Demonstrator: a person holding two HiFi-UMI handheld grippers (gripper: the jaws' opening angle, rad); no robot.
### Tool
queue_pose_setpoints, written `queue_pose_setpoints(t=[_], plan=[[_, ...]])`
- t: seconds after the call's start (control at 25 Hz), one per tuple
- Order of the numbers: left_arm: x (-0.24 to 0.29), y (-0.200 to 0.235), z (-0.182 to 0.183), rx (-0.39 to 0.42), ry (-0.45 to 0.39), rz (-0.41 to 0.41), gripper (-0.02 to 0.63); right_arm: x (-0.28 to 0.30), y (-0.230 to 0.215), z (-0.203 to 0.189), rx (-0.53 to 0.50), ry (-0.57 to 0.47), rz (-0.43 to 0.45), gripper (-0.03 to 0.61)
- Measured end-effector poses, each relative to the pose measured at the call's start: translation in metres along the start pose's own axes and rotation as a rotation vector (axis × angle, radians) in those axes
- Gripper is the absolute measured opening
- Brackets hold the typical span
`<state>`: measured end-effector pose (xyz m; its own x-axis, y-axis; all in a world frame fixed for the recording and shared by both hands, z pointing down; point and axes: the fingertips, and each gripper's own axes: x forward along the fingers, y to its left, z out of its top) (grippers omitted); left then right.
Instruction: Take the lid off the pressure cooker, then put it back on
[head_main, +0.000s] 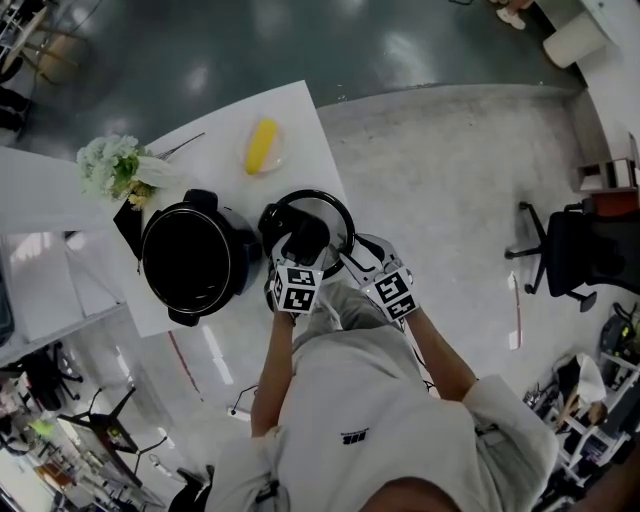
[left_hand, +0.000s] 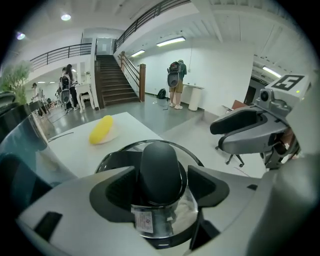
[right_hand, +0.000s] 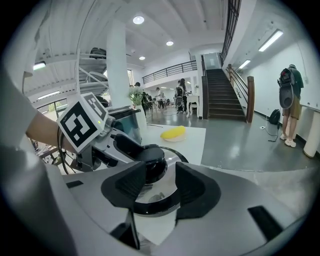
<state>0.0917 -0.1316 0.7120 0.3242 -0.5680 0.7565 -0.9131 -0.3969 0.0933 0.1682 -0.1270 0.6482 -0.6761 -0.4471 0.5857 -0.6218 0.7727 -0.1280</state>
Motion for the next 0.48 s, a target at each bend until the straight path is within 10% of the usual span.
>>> queue_pose_setpoints(t=[0.48], plan=[[0.025,0.005,-0.002,0.008,0.07,0.007,0.342,0.009,-0.014,0.001,0.029,0.006,0.022,0.186]])
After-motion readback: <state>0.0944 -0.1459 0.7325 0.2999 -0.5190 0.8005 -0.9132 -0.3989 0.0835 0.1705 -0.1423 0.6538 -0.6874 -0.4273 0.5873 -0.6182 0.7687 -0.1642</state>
